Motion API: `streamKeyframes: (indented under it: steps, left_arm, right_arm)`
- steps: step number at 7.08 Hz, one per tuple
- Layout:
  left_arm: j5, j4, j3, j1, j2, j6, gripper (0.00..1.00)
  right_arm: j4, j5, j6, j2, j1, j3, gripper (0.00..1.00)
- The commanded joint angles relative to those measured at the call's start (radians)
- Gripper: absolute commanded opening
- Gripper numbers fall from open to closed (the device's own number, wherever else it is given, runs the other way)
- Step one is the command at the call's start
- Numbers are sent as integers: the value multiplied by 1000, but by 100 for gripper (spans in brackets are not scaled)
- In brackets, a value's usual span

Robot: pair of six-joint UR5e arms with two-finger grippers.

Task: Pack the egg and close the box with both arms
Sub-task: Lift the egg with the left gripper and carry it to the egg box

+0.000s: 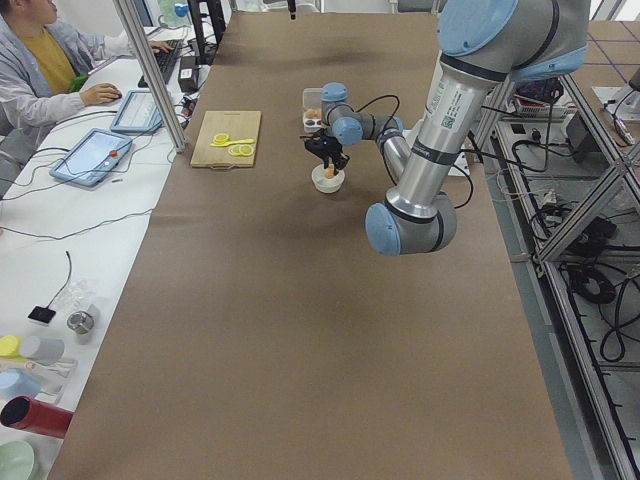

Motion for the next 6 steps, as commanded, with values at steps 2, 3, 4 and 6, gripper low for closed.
streamKeyframes:
  steps: [2, 3, 4, 6]
  left_arm:
    - [-9, 154, -99, -54, -42, 388, 0]
    - [21, 111, -114, -54, -51, 515, 0]
    - [70, 37, -117, -54, -68, 676, 0]
    - [71, -365, 17, -48, -81, 1152, 0]
  right_arm:
    - [1, 0, 19, 1, -8, 5, 100]
    - [1, 0, 17, 1, -13, 5, 100]
    - [1, 0, 19, 1, -19, 5, 100]
    - [1, 0, 17, 3, -33, 3, 100]
